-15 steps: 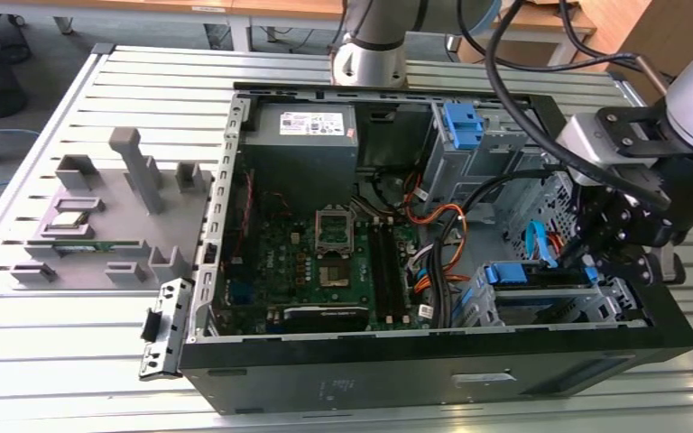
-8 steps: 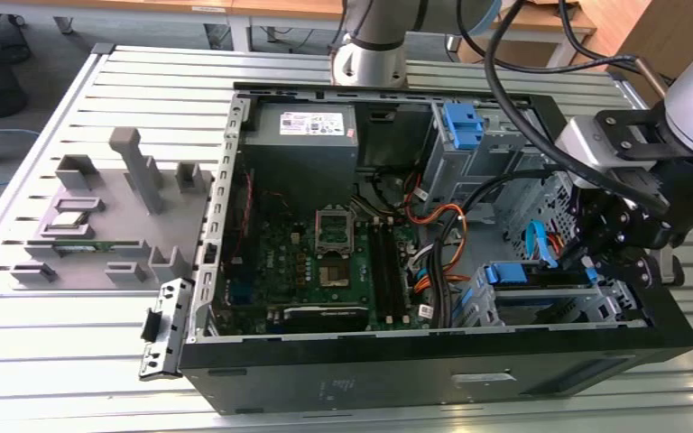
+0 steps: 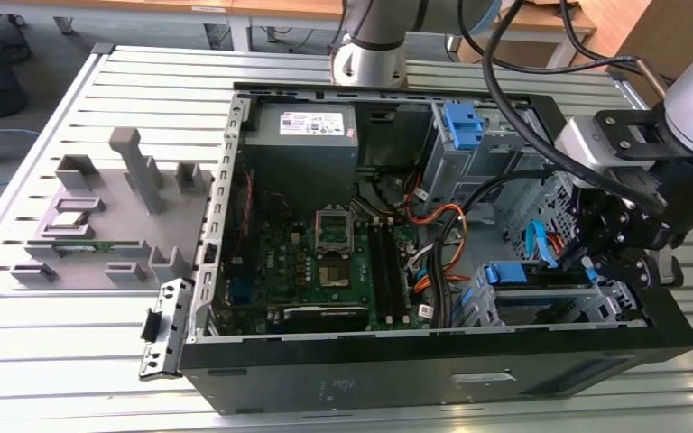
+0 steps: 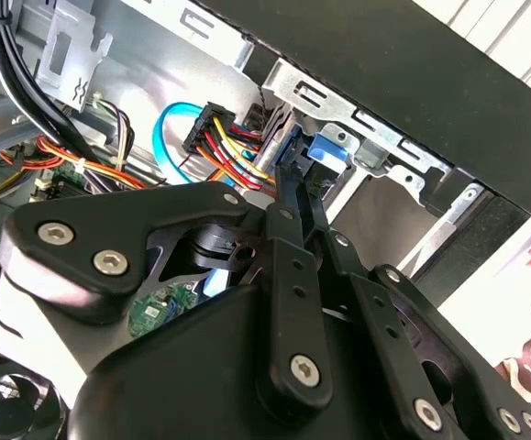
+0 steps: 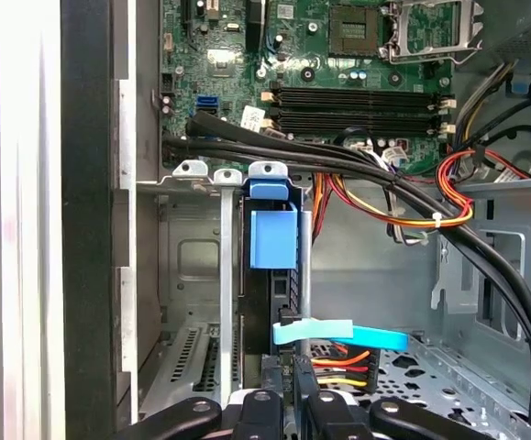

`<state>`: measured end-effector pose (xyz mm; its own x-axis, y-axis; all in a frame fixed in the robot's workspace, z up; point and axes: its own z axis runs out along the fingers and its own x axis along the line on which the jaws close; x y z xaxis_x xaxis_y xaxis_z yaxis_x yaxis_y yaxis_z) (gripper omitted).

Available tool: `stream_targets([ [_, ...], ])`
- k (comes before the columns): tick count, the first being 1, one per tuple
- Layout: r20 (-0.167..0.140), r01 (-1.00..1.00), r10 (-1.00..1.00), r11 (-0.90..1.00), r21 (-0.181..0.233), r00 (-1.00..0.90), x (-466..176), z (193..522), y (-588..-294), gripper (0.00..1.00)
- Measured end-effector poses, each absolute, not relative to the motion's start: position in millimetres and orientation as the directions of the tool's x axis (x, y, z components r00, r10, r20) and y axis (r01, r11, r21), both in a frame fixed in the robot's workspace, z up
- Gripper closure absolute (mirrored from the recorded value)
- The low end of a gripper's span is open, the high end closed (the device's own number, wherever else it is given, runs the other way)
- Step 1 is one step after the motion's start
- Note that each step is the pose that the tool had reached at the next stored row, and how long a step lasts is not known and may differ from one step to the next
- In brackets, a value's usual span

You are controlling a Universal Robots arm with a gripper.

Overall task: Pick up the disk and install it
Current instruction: 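Insert the second disk wire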

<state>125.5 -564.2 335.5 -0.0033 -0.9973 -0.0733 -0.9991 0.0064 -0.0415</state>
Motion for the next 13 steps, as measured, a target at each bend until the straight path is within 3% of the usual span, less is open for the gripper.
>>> stream_targets([
  [13,-0.073,-0.997,-0.996,0.059,-0.042,-0.056,125.6,336.5,-564.3,0.82],
])
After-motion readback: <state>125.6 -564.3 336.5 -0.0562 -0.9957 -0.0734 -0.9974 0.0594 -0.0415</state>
